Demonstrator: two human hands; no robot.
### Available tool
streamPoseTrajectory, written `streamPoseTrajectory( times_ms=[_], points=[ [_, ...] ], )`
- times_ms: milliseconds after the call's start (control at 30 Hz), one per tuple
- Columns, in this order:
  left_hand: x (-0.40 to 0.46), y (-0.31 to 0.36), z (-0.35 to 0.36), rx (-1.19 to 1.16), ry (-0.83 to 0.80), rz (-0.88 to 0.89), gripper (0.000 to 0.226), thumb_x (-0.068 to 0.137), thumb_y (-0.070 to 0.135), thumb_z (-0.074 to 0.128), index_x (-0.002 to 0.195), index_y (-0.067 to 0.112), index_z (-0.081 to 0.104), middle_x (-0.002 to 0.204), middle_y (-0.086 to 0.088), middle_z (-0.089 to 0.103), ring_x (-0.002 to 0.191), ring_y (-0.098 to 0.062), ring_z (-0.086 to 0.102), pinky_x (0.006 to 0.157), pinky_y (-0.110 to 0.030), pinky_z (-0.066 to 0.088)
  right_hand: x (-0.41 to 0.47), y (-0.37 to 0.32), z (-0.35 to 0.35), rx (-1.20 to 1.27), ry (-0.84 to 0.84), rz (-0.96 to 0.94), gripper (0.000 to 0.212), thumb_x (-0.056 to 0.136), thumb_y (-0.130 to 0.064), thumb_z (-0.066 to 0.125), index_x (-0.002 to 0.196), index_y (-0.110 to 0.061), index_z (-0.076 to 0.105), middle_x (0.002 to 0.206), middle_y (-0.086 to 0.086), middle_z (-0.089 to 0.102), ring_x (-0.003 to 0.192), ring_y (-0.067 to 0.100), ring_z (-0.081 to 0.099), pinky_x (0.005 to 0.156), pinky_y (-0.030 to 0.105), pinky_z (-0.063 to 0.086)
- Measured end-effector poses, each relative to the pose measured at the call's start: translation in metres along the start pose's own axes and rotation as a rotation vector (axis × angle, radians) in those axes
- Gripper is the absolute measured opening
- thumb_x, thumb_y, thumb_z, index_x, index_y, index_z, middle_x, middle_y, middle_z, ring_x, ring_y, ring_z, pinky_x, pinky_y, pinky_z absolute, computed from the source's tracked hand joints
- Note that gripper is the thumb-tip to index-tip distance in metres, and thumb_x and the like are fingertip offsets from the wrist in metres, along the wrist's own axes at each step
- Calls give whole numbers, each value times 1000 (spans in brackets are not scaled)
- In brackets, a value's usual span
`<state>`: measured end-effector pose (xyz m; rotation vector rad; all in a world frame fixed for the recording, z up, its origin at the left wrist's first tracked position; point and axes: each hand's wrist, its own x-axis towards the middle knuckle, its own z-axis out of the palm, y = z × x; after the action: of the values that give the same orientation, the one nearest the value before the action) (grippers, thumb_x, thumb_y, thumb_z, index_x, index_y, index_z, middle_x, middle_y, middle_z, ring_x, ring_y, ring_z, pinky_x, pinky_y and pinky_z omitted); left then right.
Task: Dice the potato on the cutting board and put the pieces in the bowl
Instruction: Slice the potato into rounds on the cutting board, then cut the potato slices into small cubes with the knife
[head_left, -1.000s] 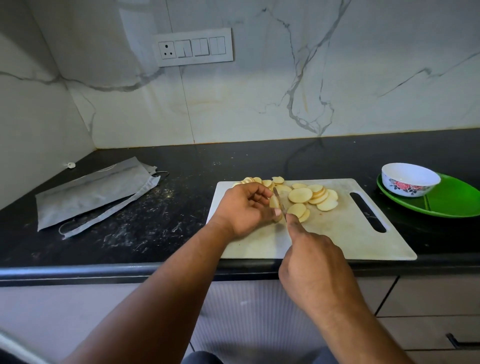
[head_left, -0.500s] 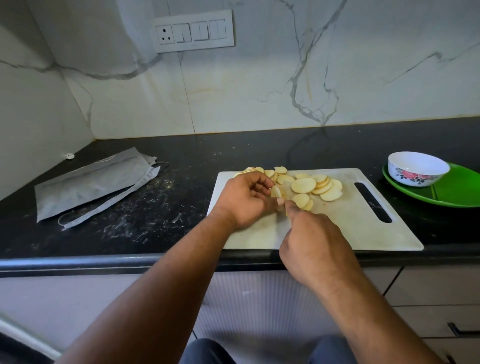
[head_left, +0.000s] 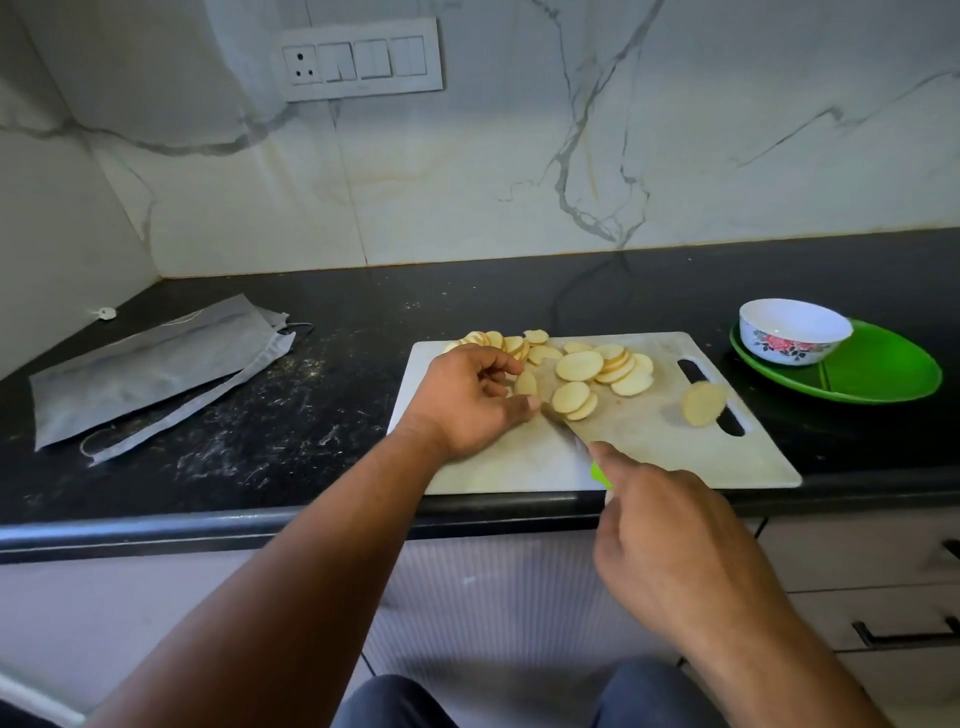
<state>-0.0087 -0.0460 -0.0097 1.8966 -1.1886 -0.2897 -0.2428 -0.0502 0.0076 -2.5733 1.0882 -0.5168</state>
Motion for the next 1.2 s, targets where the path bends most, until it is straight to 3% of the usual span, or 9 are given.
streamPoseTrajectory(
  times_ms=[100,167,233,300,500,733,967,1100,1200],
  points=[
    [-1,-3,-1,-108,-5,-11,32,85,27,85,114,23,73,103,3,69,85,-11,66,85,-20,59,4,11,-9,43,81,-8,58,94,-28,49,150,-37,35,82,-9,61,61,3,50,52,11,36],
    [-1,-3,0,-142,-10,-14,27,87,27,84,112,25,74,102,-1,69,80,-13,64,90,-35,62,15,33,-17,28,243,27,58,89,-30,56,145,-37,44,84,1,66,66,16,59,58,21,44],
    [-1,-3,2,-106,14,4,27,87,28,84,112,26,73,102,-1,69,77,-11,63,86,-26,61,33,63,-26,-30,421,131,52,85,-32,61,137,-31,55,92,12,70,82,36,64,68,33,50],
    [-2,-1,3,-44,45,28,29,88,31,83,114,26,73,102,3,69,78,-8,65,77,-11,54,50,92,-31,-118,496,227,38,84,-31,65,121,-22,63,86,14,69,80,40,62,64,35,46],
    [-5,2,4,31,96,62,25,89,34,82,112,29,73,102,11,66,79,-7,66,71,-6,48,80,115,-20,-161,314,257,10,79,-30,65,83,-21,65,68,2,61,63,30,49,57,29,43],
    [-5,4,4,73,59,16,26,90,39,79,113,28,73,98,13,69,87,-6,67,74,-10,50,110,118,-16,-162,162,295,28,79,-45,65,76,-17,61,66,1,59,64,25,56,51,28,41],
    [-4,6,-4,-40,138,31,13,90,34,80,101,29,75,88,8,72,69,-14,65,64,-16,56,122,112,-16,-341,411,125,25,95,-32,56,80,-12,56,61,4,44,57,29,41,52,29,30],
    [10,6,-22,-83,339,45,9,91,33,78,97,26,76,84,9,73,77,-8,69,67,-11,54,138,107,-25,-112,479,109,32,97,-35,53,74,-13,54,59,0,44,59,30,42,54,32,29],
    [27,1,-29,-86,393,25,18,94,42,72,105,27,74,91,13,72,85,-2,68,71,-8,50,157,104,-19,236,373,231,36,96,-38,55,69,-13,59,63,5,57,67,33,56,60,38,44]
  ],
)
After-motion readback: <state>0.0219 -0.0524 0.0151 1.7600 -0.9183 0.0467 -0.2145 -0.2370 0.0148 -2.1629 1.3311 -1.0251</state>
